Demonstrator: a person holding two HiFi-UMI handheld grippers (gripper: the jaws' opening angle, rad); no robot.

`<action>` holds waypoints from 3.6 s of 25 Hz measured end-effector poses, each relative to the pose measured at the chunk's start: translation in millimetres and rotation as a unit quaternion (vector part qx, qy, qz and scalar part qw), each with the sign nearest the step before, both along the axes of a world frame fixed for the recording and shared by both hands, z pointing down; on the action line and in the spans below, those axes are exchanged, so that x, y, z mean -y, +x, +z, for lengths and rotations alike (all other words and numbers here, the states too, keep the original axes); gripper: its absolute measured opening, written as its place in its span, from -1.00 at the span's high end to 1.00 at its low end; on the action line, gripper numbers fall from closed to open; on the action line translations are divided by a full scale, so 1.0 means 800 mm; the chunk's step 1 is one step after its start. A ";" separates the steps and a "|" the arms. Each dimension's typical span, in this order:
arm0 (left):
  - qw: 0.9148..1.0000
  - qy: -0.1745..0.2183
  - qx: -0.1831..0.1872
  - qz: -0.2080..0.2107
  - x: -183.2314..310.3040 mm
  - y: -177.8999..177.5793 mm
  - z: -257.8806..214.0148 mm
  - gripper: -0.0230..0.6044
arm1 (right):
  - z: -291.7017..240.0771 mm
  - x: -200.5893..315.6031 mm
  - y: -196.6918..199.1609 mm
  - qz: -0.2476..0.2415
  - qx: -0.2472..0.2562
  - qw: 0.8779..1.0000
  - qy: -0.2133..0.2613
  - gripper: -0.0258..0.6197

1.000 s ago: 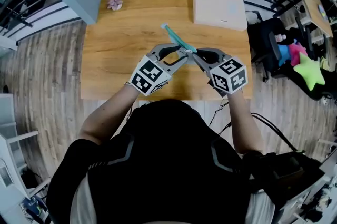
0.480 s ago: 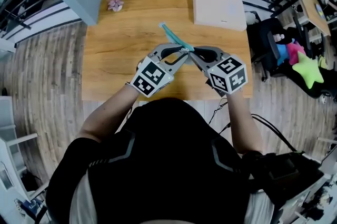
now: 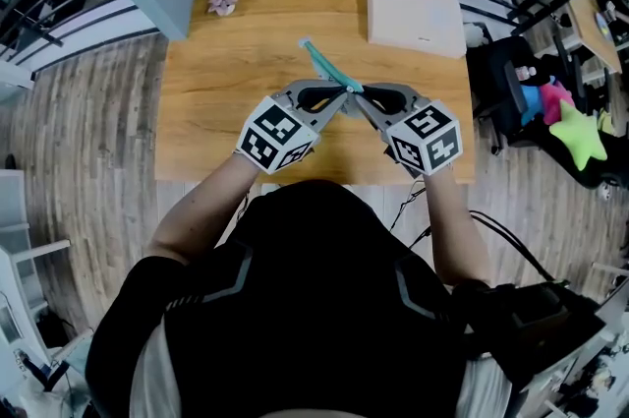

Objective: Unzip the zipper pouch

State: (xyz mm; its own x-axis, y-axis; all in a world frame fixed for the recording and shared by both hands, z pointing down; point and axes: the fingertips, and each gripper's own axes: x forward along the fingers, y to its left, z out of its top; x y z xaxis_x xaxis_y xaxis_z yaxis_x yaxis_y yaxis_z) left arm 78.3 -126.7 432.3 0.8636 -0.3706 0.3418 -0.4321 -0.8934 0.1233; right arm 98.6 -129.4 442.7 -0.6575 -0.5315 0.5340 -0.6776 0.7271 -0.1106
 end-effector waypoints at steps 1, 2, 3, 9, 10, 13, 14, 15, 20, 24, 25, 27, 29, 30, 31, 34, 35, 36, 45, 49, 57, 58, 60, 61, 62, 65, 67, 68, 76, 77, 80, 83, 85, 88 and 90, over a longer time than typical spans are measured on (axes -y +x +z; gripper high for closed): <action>1.000 -0.020 -0.014 -0.003 0.002 -0.001 -0.003 0.82 | -0.002 0.000 -0.001 -0.001 0.001 1.000 0.004 0.76; 0.999 -0.035 -0.025 -0.006 0.004 -0.003 -0.006 0.82 | -0.004 0.000 -0.002 -0.003 0.004 1.000 0.005 0.76; 0.999 -0.040 -0.026 -0.008 0.006 -0.005 -0.009 0.82 | -0.005 0.000 -0.002 -0.005 0.005 1.000 0.004 0.76; 0.999 -0.027 -0.010 -0.023 0.018 -0.023 -0.009 0.82 | -0.004 -0.003 -0.004 -0.017 0.004 1.000 0.001 0.76; 0.999 -0.025 -0.007 -0.024 0.019 -0.025 -0.008 0.82 | -0.004 -0.004 -0.004 -0.018 0.005 1.000 0.001 0.76; 0.999 -0.024 -0.002 -0.034 0.024 -0.032 -0.006 0.82 | -0.001 -0.006 -0.006 -0.021 0.008 1.000 -0.002 0.76; 0.999 -0.025 0.000 -0.042 0.028 -0.036 -0.006 0.82 | 0.000 -0.006 -0.006 -0.022 0.009 1.000 -0.004 0.76; 0.998 -0.023 0.003 -0.051 0.031 -0.042 -0.005 0.82 | 0.001 -0.007 -0.007 -0.023 0.010 1.000 -0.005 0.76; 0.996 -0.020 0.015 -0.083 0.044 -0.066 0.000 0.82 | 0.005 -0.008 -0.007 -0.028 0.009 1.000 -0.010 0.76; 0.995 -0.019 0.016 -0.101 0.054 -0.085 0.000 0.82 | 0.006 -0.007 -0.011 -0.030 0.012 0.999 -0.012 0.76; 0.994 -0.019 0.016 -0.105 0.057 -0.090 0.000 0.82 | 0.006 -0.007 -0.013 -0.030 0.012 0.999 -0.013 0.76; 0.993 -0.021 0.017 -0.115 0.061 -0.099 0.002 0.82 | 0.007 -0.006 -0.015 -0.032 0.013 0.999 -0.014 0.76; 0.992 -0.021 0.020 -0.125 0.066 -0.108 0.003 0.82 | 0.008 -0.005 -0.016 -0.032 0.014 0.999 -0.016 0.76; 0.991 -0.021 0.021 -0.131 0.069 -0.113 0.003 0.82 | 0.009 -0.005 -0.016 -0.032 0.014 0.999 -0.017 0.76; 0.990 -0.021 0.022 -0.137 0.073 -0.117 0.003 0.82 | 0.009 -0.005 -0.015 -0.032 0.013 0.999 -0.018 0.76; 0.987 -0.024 0.022 -0.157 0.084 -0.136 0.002 0.82 | 0.010 -0.003 -0.015 -0.029 0.013 0.999 -0.021 0.76; 0.986 -0.025 0.022 -0.164 0.088 -0.142 0.002 0.82 | 0.011 -0.002 -0.015 -0.028 0.012 0.999 -0.022 0.76; 0.985 -0.025 0.023 -0.169 0.092 -0.149 0.002 0.82 | 0.011 0.000 -0.016 -0.027 0.012 0.999 -0.023 0.76; 0.981 -0.029 0.021 -0.191 0.107 -0.178 0.004 0.82 | 0.013 0.011 -0.018 -0.021 0.012 0.999 -0.028 0.76; 0.979 -0.036 0.024 -0.198 0.112 -0.185 0.012 0.82 | 0.022 0.030 -0.020 -0.013 0.009 0.999 -0.031 0.76; 0.975 -0.043 0.062 -0.210 0.163 -0.206 0.052 0.82 | 0.071 0.110 -0.036 -0.009 -0.027 0.999 -0.041 0.76; 0.974 -0.043 0.063 -0.214 0.170 -0.208 0.054 0.82 | 0.076 0.120 -0.039 -0.008 -0.032 0.999 -0.041 0.76; 0.973 -0.035 0.074 -0.216 0.184 -0.215 0.060 0.82 | 0.085 0.142 -0.047 -0.007 -0.043 0.998 -0.036 0.76; 0.972 -0.029 0.083 -0.217 0.193 -0.220 0.062 0.82 | 0.087 0.154 -0.053 -0.009 -0.047 0.998 -0.032 0.76; 0.971 -0.025 0.090 -0.219 0.202 -0.226 0.063 0.82 | 0.089 0.165 -0.059 -0.012 -0.050 0.998 -0.024 0.76; 0.967 -0.033 0.097 -0.231 0.217 -0.246 0.069 0.82 | 0.094 0.185 -0.076 -0.026 -0.052 0.998 -0.006 0.76; 0.966 -0.036 0.116 -0.227 0.217 -0.249 0.084 0.82 | 0.108 0.192 -0.080 -0.034 -0.057 0.998 -0.005 0.76; 0.966 -0.035 0.132 -0.220 0.216 -0.248 0.095 0.82 | 0.119 0.193 -0.080 -0.038 -0.061 0.997 -0.008 0.76; 0.958 -0.111 0.186 -0.188 0.159 -0.247 0.205 0.82 | 0.222 0.133 -0.082 -0.083 -0.073 0.989 -0.097 0.76; 0.956 -0.120 0.192 -0.186 0.151 -0.245 0.218 0.82 | 0.234 0.125 -0.081 -0.083 -0.074 0.988 -0.110 0.76; 0.948 -0.163 0.193 -0.195 0.128 -0.245 0.254 0.82 | 0.267 0.101 -0.079 -0.089 -0.070 0.980 -0.164 0.76; 0.940 -0.192 0.202 -0.195 0.100 -0.243 0.285 0.82 | 0.288 0.083 -0.075 -0.093 -0.068 0.974 -0.197 0.76; 0.939 -0.198 0.212 -0.187 0.085 -0.240 0.297 0.82 | 0.297 0.076 -0.071 -0.090 -0.066 0.972 -0.206 0.76; 0.937 -0.206 0.214 -0.185 0.077 -0.237 0.306 0.82 | 0.306 0.068 -0.067 -0.088 -0.065 0.970 -0.218 0.76; 0.936 -0.210 0.216 -0.184 0.073 -0.237 0.312 0.82 | 0.312 0.061 -0.067 -0.090 -0.068 0.968 -0.225 0.75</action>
State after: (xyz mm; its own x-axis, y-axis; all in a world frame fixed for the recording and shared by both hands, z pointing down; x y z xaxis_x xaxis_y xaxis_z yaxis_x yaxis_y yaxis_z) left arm -111.7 -185.1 681.5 0.4515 -0.3707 0.8116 -0.7920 -0.5855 0.1731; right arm 44.8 -178.5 692.3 -0.6259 -0.1084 0.7723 -0.5744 0.7340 -0.3625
